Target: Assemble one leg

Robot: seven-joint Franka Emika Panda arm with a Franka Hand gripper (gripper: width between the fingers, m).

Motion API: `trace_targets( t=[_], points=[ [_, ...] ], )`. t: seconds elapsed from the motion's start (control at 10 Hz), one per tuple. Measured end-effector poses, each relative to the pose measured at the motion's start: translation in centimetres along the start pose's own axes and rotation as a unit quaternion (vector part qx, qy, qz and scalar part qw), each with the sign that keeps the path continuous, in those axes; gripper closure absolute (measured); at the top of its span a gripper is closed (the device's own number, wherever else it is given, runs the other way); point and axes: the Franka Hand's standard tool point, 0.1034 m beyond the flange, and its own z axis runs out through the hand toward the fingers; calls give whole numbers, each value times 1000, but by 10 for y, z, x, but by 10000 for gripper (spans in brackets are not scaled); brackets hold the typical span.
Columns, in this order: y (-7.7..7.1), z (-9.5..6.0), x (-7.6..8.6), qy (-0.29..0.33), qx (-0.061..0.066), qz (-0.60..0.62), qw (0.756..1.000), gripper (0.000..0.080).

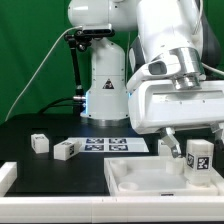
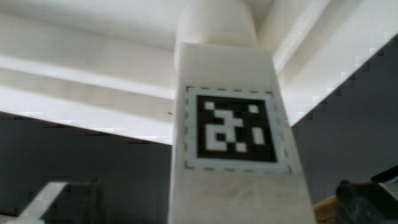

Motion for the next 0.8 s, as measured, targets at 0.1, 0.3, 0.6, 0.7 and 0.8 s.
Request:
trace_targets(
  t=[0.1, 0.3, 0.6, 0.7, 0.8],
  points=[
    [0, 0, 0, 0, 0, 0, 1000, 151],
    [0, -9, 9, -3, 0, -2, 1000, 151],
    [1, -16, 17, -4, -1, -4, 1000, 151],
    [-1, -15, 15, -18, 5, -5, 1000, 151],
    [2, -13, 13, -18, 4, -5, 1000, 151]
  ],
)
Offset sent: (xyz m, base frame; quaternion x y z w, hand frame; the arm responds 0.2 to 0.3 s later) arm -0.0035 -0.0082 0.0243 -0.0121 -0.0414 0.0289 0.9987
